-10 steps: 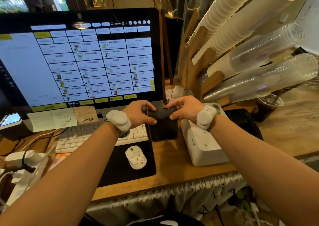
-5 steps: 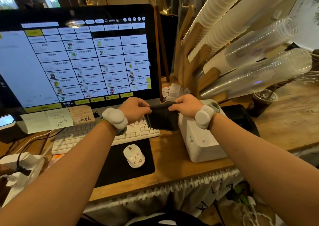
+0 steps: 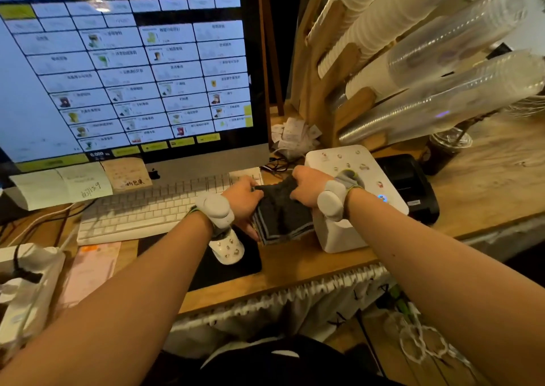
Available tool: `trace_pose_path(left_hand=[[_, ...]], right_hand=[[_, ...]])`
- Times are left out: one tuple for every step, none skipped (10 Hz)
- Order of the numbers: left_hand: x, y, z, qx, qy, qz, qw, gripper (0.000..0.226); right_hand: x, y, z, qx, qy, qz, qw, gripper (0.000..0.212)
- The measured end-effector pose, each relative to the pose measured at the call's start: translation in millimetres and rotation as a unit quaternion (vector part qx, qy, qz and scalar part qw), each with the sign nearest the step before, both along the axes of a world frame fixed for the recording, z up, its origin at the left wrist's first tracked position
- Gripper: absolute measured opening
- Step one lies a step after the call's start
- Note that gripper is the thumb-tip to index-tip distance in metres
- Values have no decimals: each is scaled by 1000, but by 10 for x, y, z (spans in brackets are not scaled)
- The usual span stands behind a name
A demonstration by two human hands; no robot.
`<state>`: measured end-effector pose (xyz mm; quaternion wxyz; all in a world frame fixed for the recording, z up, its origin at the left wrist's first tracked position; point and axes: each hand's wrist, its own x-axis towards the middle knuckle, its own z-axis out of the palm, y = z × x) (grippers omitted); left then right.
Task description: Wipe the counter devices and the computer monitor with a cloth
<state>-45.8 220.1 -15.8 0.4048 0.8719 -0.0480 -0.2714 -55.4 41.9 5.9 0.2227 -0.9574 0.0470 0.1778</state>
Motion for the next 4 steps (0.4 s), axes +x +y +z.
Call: trace_pose_path(left_hand=[[-93, -66, -194, 27, 22, 29, 999, 22], [-146, -111, -269, 36, 48, 26, 998, 12], [-131, -74, -342, 71, 25, 7, 997, 25], [-74, -30, -389, 132, -48, -26, 990, 27]], right_hand=[[-70, 130, -63, -62, 11, 36, 997, 16], [-128, 194, -150, -137, 41, 99, 985, 10], [-214, 197, -139, -203, 44, 146, 967, 19], [-227, 225, -36, -222, 24, 191, 956, 24]])
